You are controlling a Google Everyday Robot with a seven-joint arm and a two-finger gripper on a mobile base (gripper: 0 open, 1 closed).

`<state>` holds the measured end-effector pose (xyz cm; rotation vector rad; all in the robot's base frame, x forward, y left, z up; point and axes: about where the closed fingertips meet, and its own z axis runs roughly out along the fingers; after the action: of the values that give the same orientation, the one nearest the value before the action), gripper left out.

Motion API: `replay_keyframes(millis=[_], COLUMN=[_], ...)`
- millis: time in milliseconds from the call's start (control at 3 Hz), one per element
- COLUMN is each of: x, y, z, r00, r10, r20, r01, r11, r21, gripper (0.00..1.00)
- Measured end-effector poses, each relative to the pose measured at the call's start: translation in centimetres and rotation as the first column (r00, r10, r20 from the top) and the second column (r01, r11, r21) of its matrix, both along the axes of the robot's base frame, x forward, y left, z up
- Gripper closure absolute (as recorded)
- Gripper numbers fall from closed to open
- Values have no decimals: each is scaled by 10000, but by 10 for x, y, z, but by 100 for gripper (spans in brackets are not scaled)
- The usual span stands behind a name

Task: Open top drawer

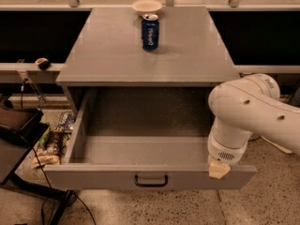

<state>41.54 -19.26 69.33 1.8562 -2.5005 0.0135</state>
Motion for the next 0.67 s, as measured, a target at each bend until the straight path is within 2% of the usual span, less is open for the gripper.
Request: replay_keyframes(millis=[667], x=[-25], y=[-10], z=[4], r00=[9993], r10=[-204], r20=[-313], r01=[201], r11=[9997], r21=[-114], gripper=[100])
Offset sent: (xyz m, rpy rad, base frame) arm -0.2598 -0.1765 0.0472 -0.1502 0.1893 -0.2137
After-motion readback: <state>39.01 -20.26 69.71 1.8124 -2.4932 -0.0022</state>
